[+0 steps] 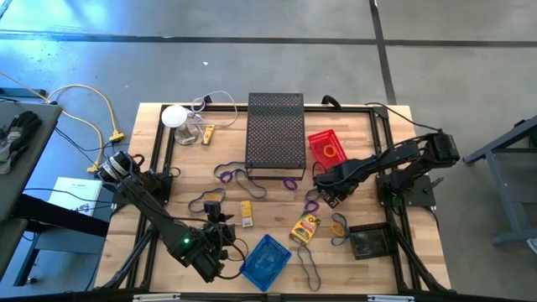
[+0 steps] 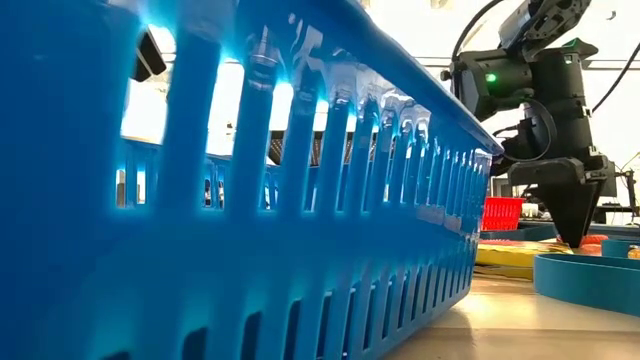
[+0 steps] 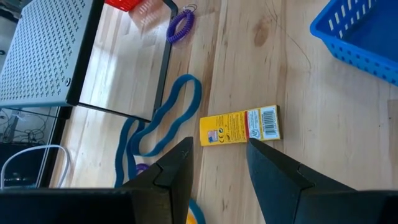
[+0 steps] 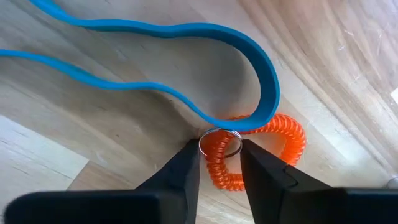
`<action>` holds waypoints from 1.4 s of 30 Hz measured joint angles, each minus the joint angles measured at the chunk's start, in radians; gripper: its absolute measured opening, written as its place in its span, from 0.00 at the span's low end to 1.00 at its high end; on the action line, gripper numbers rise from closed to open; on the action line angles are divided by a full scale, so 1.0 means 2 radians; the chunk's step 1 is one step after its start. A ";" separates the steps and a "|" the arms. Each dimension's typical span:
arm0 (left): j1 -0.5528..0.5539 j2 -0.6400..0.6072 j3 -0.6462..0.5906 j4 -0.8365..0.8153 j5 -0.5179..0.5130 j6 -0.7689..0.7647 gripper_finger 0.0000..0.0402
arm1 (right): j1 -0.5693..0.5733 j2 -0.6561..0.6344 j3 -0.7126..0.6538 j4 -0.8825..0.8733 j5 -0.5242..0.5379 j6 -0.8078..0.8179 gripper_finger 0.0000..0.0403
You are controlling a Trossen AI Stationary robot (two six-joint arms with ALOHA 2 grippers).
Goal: Pick & Place Office Desk Supplies
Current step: Put the orange spring keychain into the red bin
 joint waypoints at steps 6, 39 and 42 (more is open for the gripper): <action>0.000 0.000 0.000 0.001 0.000 0.000 0.35 | 0.000 0.001 -0.001 -0.003 0.009 -0.002 0.12; 0.000 0.000 0.000 0.002 0.000 -0.003 0.35 | -0.053 -0.028 0.207 -0.147 0.217 -0.036 0.01; -0.003 0.000 0.000 0.002 0.005 -0.010 0.35 | -0.095 -0.028 0.190 -0.100 0.194 -0.076 0.01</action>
